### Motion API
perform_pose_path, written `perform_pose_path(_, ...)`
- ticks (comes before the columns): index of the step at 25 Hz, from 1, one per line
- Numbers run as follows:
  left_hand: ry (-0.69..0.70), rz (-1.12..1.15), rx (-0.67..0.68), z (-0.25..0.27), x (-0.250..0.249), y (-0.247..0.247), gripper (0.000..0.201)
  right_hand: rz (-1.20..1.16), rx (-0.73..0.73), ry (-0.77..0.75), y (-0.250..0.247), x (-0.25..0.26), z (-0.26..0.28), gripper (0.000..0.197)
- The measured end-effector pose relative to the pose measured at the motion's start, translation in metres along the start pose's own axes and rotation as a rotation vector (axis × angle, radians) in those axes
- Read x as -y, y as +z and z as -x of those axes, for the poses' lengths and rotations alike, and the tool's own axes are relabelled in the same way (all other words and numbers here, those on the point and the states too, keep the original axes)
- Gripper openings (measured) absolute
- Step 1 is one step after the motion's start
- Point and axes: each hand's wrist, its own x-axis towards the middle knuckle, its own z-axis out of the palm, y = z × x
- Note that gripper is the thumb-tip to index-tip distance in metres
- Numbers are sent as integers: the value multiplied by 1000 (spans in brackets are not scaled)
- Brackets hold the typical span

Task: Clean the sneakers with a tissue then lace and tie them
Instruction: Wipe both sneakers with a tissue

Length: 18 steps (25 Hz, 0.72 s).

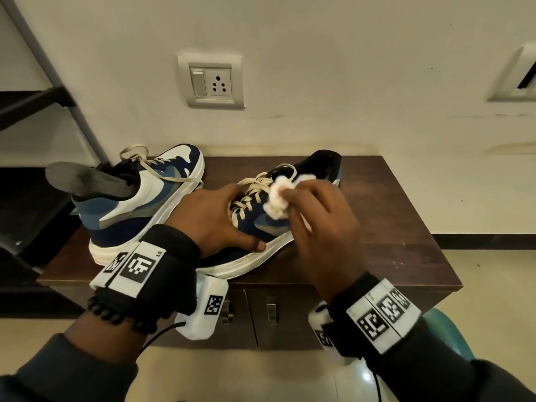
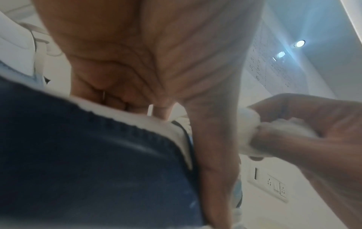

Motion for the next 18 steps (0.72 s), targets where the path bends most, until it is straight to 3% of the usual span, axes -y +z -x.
perform_pose_path(2, 14, 22, -1, 1, 1, 1, 97, 68, 62, -40, 8, 3, -3, 18)
perform_pose_path(7, 15, 12, 19, -1, 2, -1, 95, 140, 314, -92, 3, -11, 51, 25)
perform_pose_path(13, 14, 24, 20, 1, 2, 1, 94, 28, 107, -38, 0, -5, 22, 15)
perform_pose_path(18, 19, 27, 31, 0, 2, -1, 93, 77, 326, -57, 5, -11, 53, 17)
